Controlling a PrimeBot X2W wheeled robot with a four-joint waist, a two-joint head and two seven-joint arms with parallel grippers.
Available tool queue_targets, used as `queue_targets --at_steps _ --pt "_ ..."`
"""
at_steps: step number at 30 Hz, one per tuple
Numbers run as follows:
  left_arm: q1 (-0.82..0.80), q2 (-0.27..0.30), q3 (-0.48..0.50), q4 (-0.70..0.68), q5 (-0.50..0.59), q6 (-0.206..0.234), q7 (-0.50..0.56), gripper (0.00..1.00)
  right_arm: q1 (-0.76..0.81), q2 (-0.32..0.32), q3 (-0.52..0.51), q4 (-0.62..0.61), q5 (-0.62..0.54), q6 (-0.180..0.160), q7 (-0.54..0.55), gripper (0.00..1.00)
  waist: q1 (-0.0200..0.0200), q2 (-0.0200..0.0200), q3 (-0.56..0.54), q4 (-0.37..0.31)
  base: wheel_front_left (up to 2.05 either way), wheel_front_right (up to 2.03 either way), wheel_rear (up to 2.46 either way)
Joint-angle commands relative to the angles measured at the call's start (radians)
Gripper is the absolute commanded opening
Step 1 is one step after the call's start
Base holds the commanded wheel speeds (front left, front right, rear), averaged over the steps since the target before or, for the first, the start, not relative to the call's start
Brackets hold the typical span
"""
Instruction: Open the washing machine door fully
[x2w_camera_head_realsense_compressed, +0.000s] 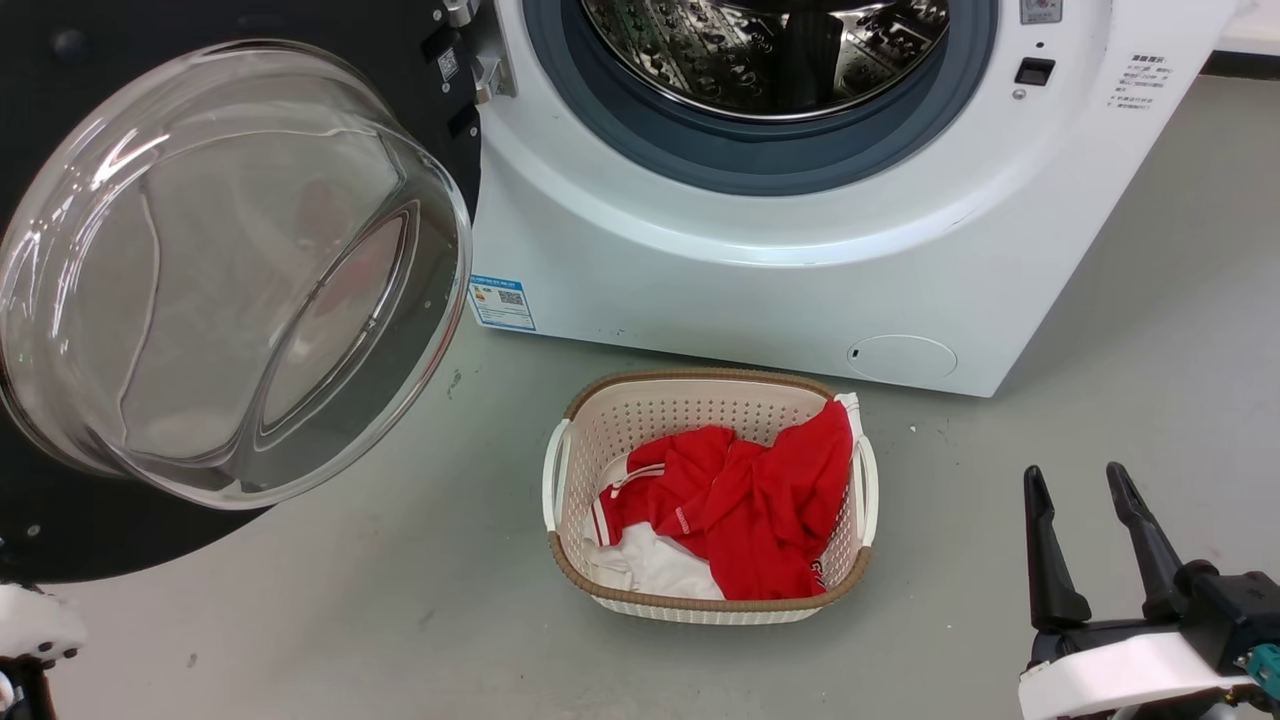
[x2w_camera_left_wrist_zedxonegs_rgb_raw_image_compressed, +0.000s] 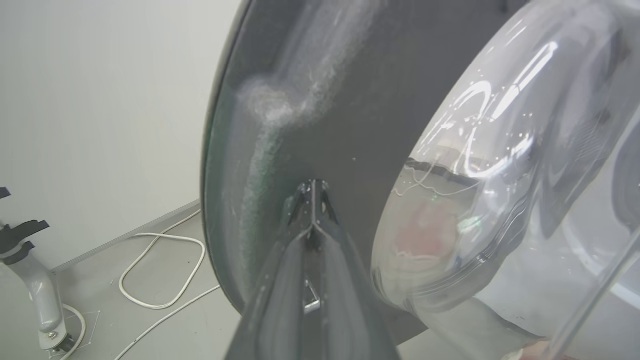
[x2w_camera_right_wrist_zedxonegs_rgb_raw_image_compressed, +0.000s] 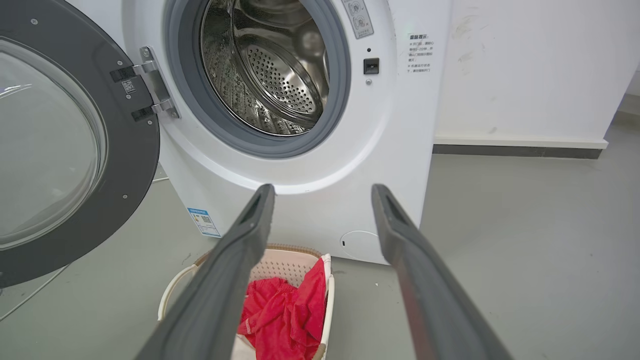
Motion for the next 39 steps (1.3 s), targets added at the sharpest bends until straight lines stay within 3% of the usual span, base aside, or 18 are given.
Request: queue_targets --at_steps 1,15,21,25,29,38,39 --pt "-0.009 0.006 0.023 0.013 0.011 -0.003 -0.004 0.0 -0.017 0.002 0.002 0.005 -0.003 -0.001 -0.004 1.0 -0.0001 0.0 -0.003 -0.002 0.0 0.0 0.0" --pt "0.138 -0.103 0.02 -0.142 0.154 -0.005 -0.004 0.0 0.029 0.002 0.005 0.037 0.007 -0.001 -0.016 1.0 -0.0001 0.0 -0.103 0.01 0.0 0.0 0.0" --pt "0.23 -0.169 -0.055 -0.246 0.21 0.007 -0.004 0.0 0.049 0.002 0.011 0.037 0.008 -0.001 -0.013 1.0 -0.0001 0.0 -0.14 0.005 0.0 0.0 0.0" --pt "0.248 -0.216 -0.163 -0.299 0.25 -0.009 0.01 0.0 0.055 0.002 0.013 0.023 0.002 -0.001 -0.008 1.0 -0.0001 0.0 -0.15 -0.021 0.0 0.0 0.0" --pt "0.191 -0.238 -0.274 -0.284 0.287 -0.05 0.028 0.0 0.05 0.002 0.016 0.013 -0.006 -0.001 0.0 1.0 -0.0001 0.0 -0.15 -0.06 0.0 0.0 0.0" --pt "0.108 -0.265 -0.348 -0.225 0.305 -0.072 0.018 0.0 0.041 0.002 0.022 0.001 -0.017 -0.001 0.012 1.0 -0.0001 0.0 -0.15 -0.14 0.0 0.0 0.0" --pt "0.1 -0.267 -0.353 -0.218 0.309 -0.072 0.017 0.13 0.04 0.002 0.023 0.0 -0.021 -0.001 0.014 1.0 -0.0001 0.0 -0.149 -0.148 0.0 0.0 0.0"
